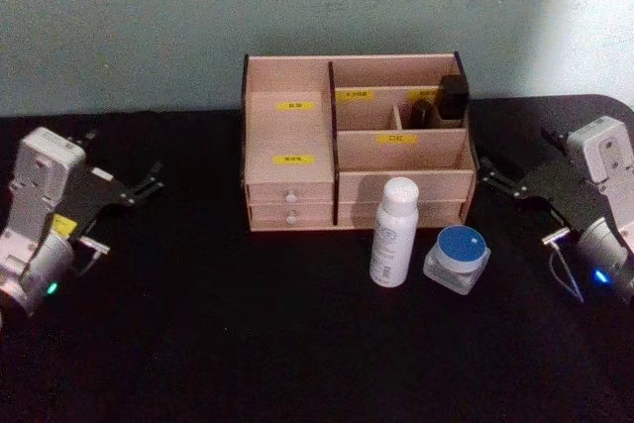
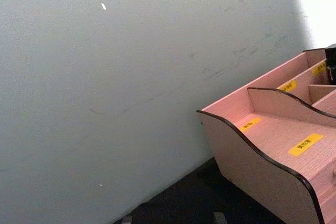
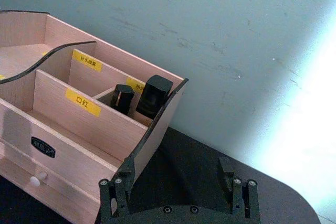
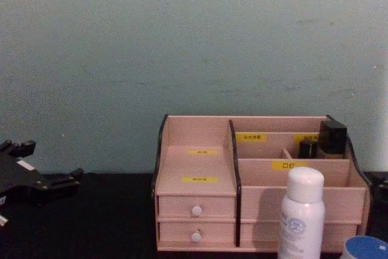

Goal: Pick up the facial cleanser and watermelon frost from the table and place them into the tiered storage box.

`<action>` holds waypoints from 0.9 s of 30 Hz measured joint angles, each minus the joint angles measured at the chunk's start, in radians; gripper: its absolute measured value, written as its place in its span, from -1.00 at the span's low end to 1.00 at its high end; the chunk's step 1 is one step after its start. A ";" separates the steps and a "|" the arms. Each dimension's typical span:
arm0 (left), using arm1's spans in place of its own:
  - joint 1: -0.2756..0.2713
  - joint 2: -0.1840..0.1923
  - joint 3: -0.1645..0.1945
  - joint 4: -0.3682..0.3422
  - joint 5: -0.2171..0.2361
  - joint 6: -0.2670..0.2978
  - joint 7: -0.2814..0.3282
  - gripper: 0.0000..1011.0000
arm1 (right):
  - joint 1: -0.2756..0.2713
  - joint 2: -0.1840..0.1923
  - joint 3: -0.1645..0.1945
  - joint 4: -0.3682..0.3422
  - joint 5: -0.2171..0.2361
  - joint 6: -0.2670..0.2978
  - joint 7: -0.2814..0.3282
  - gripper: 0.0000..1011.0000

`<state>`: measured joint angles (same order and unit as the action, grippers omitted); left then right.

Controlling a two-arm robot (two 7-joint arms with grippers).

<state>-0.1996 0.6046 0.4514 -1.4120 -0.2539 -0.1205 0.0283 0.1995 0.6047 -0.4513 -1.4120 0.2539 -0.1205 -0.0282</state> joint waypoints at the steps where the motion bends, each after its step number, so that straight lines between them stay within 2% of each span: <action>1: 0.000 0.000 0.000 0.000 0.000 0.000 0.000 0.98 | 0.000 0.000 0.000 0.000 0.000 0.000 0.000 0.98; 19: 0.000 0.000 0.000 0.000 0.000 0.000 0.000 0.98 | 0.000 0.000 0.000 0.000 0.000 0.000 0.000 0.98; 25: 0.000 0.000 0.000 0.000 0.000 0.000 0.000 0.98 | -0.024 0.011 0.034 -0.035 -0.002 -0.024 0.011 0.98; 27: 0.000 0.000 0.000 0.000 0.000 0.000 0.000 0.98 | -0.039 0.022 0.050 -0.060 0.014 -0.025 0.028 0.98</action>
<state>-0.1995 0.6047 0.4514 -1.4120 -0.2539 -0.1205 0.0283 0.1607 0.6263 -0.4013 -1.4722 0.2682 -0.1456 -0.0005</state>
